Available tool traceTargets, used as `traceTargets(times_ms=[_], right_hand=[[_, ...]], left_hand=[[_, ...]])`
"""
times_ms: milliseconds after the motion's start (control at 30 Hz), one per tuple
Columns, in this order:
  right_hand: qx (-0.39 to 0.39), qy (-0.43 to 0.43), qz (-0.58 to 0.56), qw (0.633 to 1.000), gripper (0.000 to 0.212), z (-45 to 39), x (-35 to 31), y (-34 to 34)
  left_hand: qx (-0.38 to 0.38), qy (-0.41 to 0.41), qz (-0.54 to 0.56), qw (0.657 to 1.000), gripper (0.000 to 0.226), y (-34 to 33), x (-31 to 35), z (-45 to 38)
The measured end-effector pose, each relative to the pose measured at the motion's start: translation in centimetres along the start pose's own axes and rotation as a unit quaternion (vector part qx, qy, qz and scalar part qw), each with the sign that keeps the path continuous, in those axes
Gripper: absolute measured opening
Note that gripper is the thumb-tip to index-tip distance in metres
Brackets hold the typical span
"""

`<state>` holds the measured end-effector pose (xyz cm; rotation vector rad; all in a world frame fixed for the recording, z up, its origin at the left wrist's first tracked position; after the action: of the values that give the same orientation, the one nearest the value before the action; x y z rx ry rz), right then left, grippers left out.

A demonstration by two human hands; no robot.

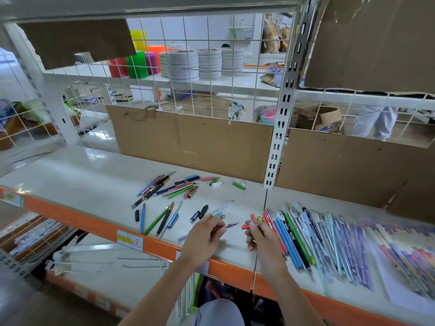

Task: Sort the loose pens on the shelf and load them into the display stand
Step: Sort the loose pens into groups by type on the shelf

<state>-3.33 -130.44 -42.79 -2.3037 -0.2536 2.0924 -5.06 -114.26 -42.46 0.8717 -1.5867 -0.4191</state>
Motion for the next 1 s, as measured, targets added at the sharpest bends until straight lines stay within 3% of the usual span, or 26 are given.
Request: traceTargets(times_ms=[267, 367, 467, 633, 767, 1000], right_hand=[[0.016, -0.01, -0.038, 0.999, 0.017, 0.0, 0.2, 0.2], [-0.018, -0.002, -0.015, 1.0, 0.016, 0.0, -0.1, -0.1], [-0.058, 0.006, 0.017, 0.998, 0.016, 0.2, -0.4, -0.5], [-0.054, 0.006, 0.022, 0.998, 0.014, 0.0, -0.2, -0.3], [-0.036, 0.015, 0.075, 0.996, 0.012, -0.5, 0.1, -1.0], [0.012, 0.002, 0.143, 0.99, 0.02, -3.0, -0.7, -5.1]], left_hand=[[-0.015, -0.006, 0.02, 1.0, 0.009, 0.0, 0.1, 0.1], [-0.03, -0.008, 0.035, 0.999, 0.009, 0.0, 0.3, 0.1], [-0.068, 0.001, 0.048, 0.997, 0.011, -0.2, 0.4, 0.0], [-0.135, 0.043, 0.015, 0.99, 0.019, -0.9, -0.1, -0.5], [-0.104, 0.051, 0.011, 0.993, 0.019, -1.0, -0.1, -0.9], [0.055, 0.094, 0.035, 0.993, 0.015, 1.1, -0.7, -0.4]])
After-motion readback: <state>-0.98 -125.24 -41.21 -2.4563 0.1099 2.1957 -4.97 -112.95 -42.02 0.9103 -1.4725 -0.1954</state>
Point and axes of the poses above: each hand's wrist, its own z-axis away from the middle knuckle, its own y-axis out of the back of the hand, x = y × z, the point moved 5 cm from there along -z, towards the middle knuckle, and after that the axes turned 14 degrees about y, right-handed, at the moved point
